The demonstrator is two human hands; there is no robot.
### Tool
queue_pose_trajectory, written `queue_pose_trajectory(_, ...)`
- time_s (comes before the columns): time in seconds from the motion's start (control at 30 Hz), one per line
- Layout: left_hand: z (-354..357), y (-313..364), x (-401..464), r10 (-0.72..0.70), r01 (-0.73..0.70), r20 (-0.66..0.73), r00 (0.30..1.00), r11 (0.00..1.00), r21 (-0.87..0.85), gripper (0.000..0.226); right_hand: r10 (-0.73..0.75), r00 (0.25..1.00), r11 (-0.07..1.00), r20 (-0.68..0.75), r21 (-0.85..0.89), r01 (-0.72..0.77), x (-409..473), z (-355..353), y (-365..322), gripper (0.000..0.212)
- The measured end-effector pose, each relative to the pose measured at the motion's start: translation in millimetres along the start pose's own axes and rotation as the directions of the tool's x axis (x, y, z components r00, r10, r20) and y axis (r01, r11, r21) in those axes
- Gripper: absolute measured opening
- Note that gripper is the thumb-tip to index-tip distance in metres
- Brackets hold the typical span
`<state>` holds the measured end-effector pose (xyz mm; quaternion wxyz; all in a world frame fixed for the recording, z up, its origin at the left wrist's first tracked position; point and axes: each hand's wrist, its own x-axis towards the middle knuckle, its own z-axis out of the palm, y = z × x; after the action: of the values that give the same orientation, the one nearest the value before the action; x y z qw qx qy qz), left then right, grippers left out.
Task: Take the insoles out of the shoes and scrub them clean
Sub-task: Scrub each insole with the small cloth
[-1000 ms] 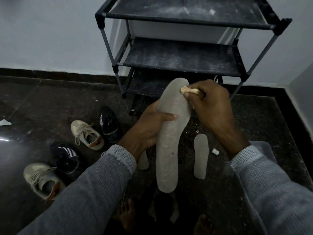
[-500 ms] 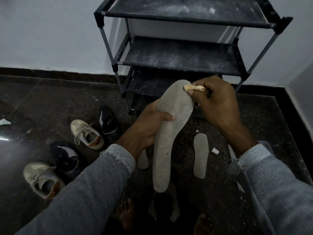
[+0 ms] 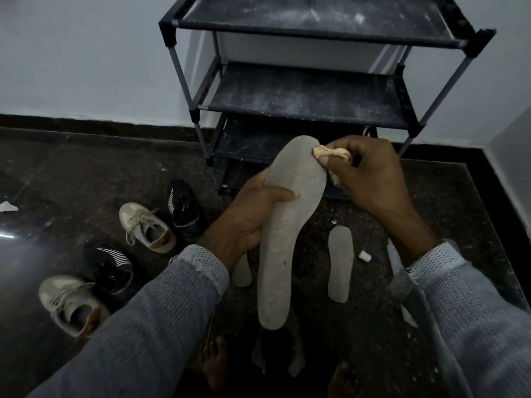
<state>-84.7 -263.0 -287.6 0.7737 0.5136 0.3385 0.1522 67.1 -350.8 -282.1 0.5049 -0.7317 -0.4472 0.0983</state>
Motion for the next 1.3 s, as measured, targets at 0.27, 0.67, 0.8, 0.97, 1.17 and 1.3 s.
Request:
queue_pose_trajectory(0.27,-4,6,-1,0.020,-0.017,0.056,0.998,0.998,-0.053,0.041,-0.039,0.999,0.999,0.027,0.005,0.039,-1,6,-3,0.010)
queue_pose_trajectory(0.67,-5,5,2,0.071,-0.069,0.040,0.997,0.997,-0.043,0.045,-0.122,0.992,0.990,0.019,-0.063,0.123,-5,14,-12,0.013)
queue_pose_trajectory(0.8,-2,3,2,0.080,-0.080,0.020,0.997,0.997,-0.021,0.048,-0.110,0.992,0.988,-0.068,-0.114,0.102,-6,15,-10,0.013)
queue_pose_trajectory(0.97,0,3,2,0.084,-0.084,0.025,0.996,0.996,-0.034,0.044,-0.124,0.990,0.987,-0.063,-0.112,0.117,-9,17,-14,0.014)
queue_pose_trajectory(1.17,0,-1,3,0.087,-0.087,0.038,0.995,0.996,-0.012,0.042,-0.165,0.985,0.972,-0.044,-0.174,0.155,-10,26,-18,0.014)
queue_pose_trajectory(1.3,-1,1,3,0.086,-0.086,0.021,0.996,0.996,0.014,0.045,-0.133,0.987,0.980,-0.092,-0.159,0.117,-9,19,-13,0.013)
